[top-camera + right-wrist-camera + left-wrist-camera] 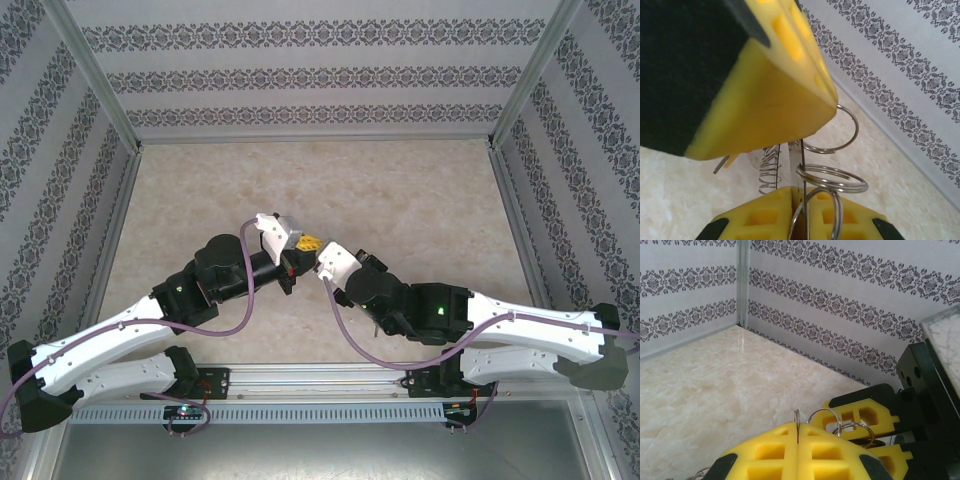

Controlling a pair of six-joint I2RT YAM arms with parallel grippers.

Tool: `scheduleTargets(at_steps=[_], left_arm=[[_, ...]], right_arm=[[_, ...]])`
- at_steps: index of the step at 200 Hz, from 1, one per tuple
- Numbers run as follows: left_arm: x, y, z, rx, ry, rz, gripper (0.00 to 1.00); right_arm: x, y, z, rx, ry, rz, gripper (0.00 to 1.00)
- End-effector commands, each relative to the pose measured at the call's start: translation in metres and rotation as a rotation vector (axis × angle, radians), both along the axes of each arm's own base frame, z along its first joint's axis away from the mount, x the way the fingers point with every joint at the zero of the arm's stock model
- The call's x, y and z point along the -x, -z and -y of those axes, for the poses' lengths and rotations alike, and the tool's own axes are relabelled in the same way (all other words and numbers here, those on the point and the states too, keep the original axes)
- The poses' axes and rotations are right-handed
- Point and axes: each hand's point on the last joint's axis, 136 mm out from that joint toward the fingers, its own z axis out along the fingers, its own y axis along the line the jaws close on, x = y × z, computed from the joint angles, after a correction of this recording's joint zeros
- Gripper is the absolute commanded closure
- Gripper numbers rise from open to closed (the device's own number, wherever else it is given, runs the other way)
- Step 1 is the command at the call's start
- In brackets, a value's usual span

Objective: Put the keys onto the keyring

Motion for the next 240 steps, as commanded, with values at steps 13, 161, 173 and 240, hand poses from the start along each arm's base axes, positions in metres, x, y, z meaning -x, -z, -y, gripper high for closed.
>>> scheduleTargets(at_steps=[13, 161, 173, 240], left_arm=[[0.008, 0.004, 0.006, 0.032, 0.049, -0.023, 1.0], [0.031, -0.011, -0.005, 0.154, 0.13, 0.16, 1.0], [0.035, -0.012, -0.006, 0.168, 0.143, 0.174, 1.0], [0.066, -0.028, -0.012, 0.292, 0.279, 0.269, 1.0]], right_arm=[[0.01, -0.031, -0.009, -0.176, -0.075, 0.029, 1.0], [0.063, -0.06, 0.022, -0.466, -0.362, 0.021, 0.44], [0.063, -0.065, 0.034, -0.506, -0.343, 0.035, 0.46], [0.062, -0.058, 0.042, -0.549, -0.374, -0.048, 0.58]])
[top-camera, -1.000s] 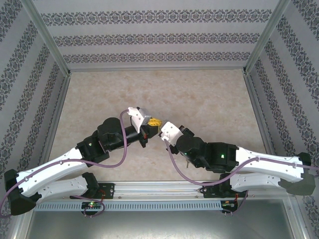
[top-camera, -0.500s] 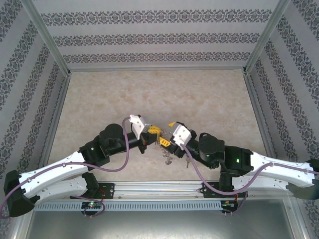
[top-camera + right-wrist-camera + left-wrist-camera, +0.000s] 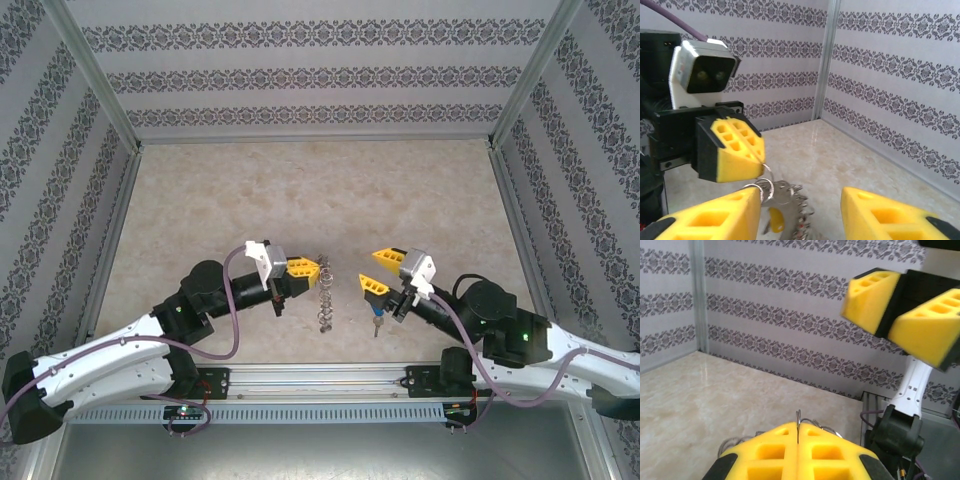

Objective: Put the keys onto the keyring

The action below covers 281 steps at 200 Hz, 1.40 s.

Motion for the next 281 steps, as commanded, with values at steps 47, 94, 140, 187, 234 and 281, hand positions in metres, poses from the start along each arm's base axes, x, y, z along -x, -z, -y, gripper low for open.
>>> scheduleTargets(at_steps=[47, 94, 140, 187, 234, 281], left_arm=[[0.044, -0.055, -0.013, 0.229, 0.18, 0.175, 1.0], [0.051, -0.061, -0.012, 0.244, 0.221, 0.185, 1.0], [0.056, -0.062, -0.007, 0.245, 0.27, 0.177, 1.0], [0.054, -0.061, -0.006, 0.239, 0.266, 0.171, 1.0], [0.052, -0.06, -0.003, 0.235, 0.264, 0.17, 1.0], [0.051, -0.059, -0.002, 0.225, 0.264, 0.163, 1.0]], right_arm=[[0.001, 0.016, -0.022, -0.002, -0.108, -0.102, 0.7], [-0.005, 0.033, -0.024, 0.005, -0.112, -0.136, 0.75], [0.011, 0.033, -0.049, 0.007, -0.27, -0.129, 0.74], [0.031, 0.019, -0.057, -0.033, -0.395, -0.077, 0.74], [0.039, 0.022, -0.058, -0.03, -0.442, -0.077, 0.74], [0.041, 0.021, -0.062, -0.032, -0.461, -0.073, 0.74]])
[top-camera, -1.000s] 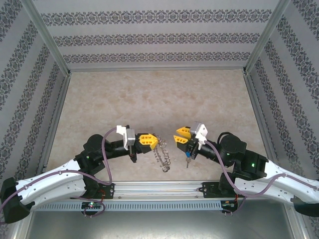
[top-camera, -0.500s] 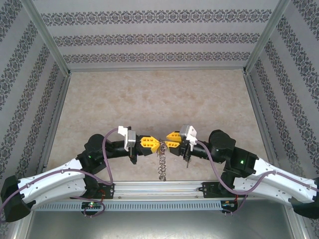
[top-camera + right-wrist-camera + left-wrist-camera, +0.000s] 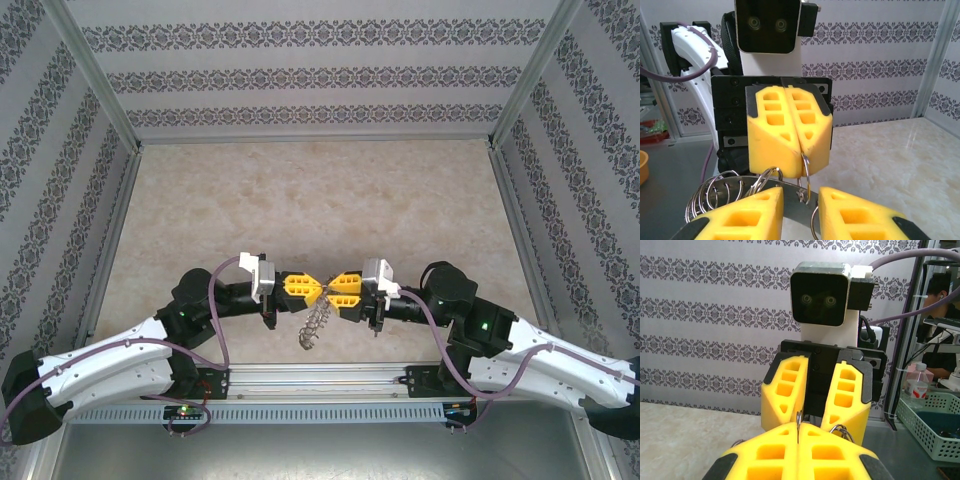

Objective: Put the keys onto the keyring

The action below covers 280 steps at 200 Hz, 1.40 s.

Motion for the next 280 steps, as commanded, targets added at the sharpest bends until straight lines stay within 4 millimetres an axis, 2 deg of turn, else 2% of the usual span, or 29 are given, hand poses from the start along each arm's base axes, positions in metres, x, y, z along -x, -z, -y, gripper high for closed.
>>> scheduleTargets(at_steps=[1, 22, 50, 78, 101, 123, 139, 174, 215, 280], left_arm=[[0.008, -0.036, -0.007, 0.097, 0.02, 0.066, 1.0], [0.008, -0.035, -0.007, 0.095, 0.02, 0.065, 1.0], [0.007, -0.033, -0.006, 0.09, 0.018, 0.062, 1.0], [0.002, -0.028, -0.005, 0.042, -0.008, 0.055, 1.0], [-0.007, -0.01, -0.004, -0.105, -0.062, 0.03, 1.0], [-0.012, 0.003, -0.01, -0.222, -0.112, 0.018, 0.87], [-0.016, 0.012, -0.016, -0.302, -0.154, 0.01, 0.83], [-0.009, 0.007, -0.024, -0.334, -0.148, 0.046, 0.81], [0.004, 0.006, -0.017, -0.36, -0.049, 0.063, 0.81], [0.018, 0.004, -0.023, -0.375, 0.001, 0.073, 0.83]], right_arm=[[0.007, -0.008, -0.002, -0.037, -0.042, 0.03, 0.74], [0.006, -0.007, -0.002, -0.035, -0.034, 0.031, 0.79], [0.001, -0.006, -0.001, -0.023, -0.006, 0.035, 1.0], [-0.014, -0.004, 0.002, 0.022, 0.084, 0.017, 1.0], [-0.026, 0.002, 0.007, 0.136, 0.152, -0.014, 1.0], [-0.033, 0.008, 0.011, 0.265, 0.196, -0.037, 1.0], [-0.034, 0.008, 0.012, 0.348, 0.196, -0.056, 1.0], [-0.017, 0.011, 0.004, 0.496, 0.094, -0.097, 1.0], [0.007, 0.009, -0.011, 0.566, -0.035, -0.068, 1.0], [0.008, -0.002, -0.012, 0.571, -0.057, -0.014, 1.0]])
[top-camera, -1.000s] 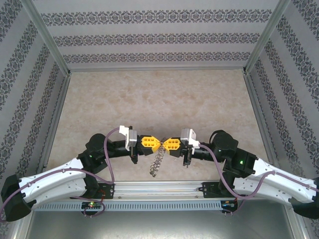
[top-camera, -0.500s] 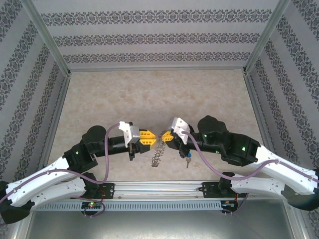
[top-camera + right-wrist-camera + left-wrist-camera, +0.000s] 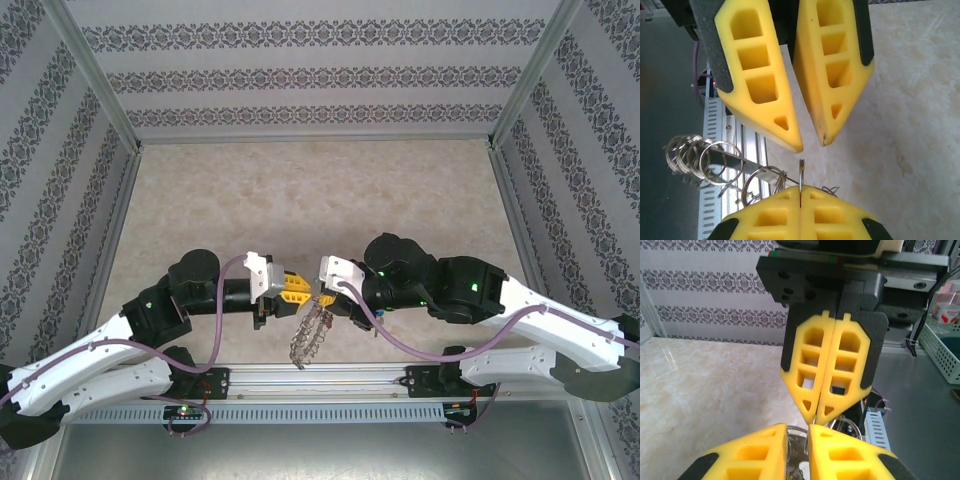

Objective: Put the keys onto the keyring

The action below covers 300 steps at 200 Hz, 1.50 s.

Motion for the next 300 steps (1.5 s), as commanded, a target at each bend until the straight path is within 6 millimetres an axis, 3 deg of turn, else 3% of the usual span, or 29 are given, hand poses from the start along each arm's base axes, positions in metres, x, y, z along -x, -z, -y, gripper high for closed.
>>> scheduleTargets(at_steps=[1, 76, 127, 171, 201, 300], left_arm=[[0.014, -0.014, -0.006, 0.008, 0.057, 0.031, 0.83], [0.013, -0.009, -0.002, -0.039, 0.068, 0.02, 0.83], [0.008, 0.009, 0.002, -0.105, 0.067, -0.011, 0.85], [0.009, 0.008, 0.003, -0.098, 0.069, -0.005, 0.86], [0.011, 0.006, 0.001, -0.078, 0.073, 0.003, 1.0], [0.012, 0.003, 0.004, -0.059, 0.086, -0.02, 0.94]], right_arm=[[0.006, -0.022, -0.002, -0.049, -0.049, 0.037, 1.0], [0.011, -0.02, -0.011, -0.031, -0.103, 0.018, 1.0], [0.016, -0.027, -0.013, -0.064, -0.117, 0.006, 1.0], [0.015, -0.024, -0.013, -0.059, -0.117, 0.007, 1.0], [0.014, -0.022, -0.016, -0.057, -0.118, 0.007, 1.0], [0.018, -0.018, -0.022, -0.052, -0.139, 0.01, 1.0]])
